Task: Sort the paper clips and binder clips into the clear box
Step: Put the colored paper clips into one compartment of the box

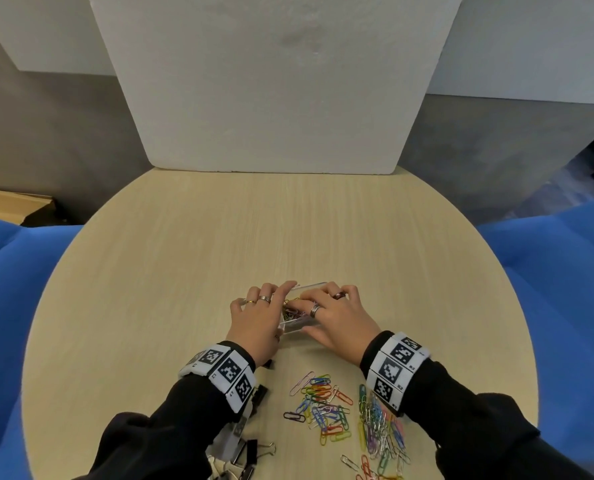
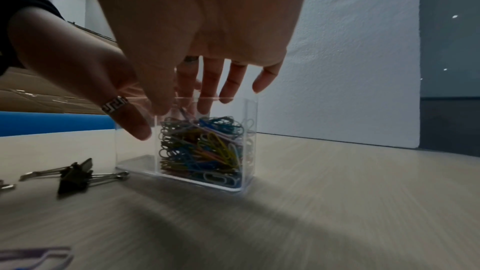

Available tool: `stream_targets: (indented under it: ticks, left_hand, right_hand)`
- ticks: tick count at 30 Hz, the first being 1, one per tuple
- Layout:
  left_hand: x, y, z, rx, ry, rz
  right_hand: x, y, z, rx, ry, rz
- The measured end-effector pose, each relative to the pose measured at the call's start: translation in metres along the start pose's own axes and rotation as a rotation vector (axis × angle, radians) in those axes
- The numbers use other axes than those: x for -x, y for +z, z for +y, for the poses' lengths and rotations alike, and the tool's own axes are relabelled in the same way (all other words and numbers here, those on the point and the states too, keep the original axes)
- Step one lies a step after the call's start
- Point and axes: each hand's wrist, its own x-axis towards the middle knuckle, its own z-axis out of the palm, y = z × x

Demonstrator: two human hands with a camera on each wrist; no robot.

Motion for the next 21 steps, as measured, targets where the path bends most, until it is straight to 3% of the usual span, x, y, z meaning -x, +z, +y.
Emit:
stream_targets:
  ticks: [10,21]
  left_hand:
    - [0.001,0.000,0.000,-0.007,0.004,0.006]
    - [0.001,0.000,0.000,-0.010,0.008,0.004]
  right_hand:
    - [-0.001,-0.001,0.009,0.101,-0.028,0.022]
    - [-0.008,-0.001,-0.001,-0.007,0.070,-0.035]
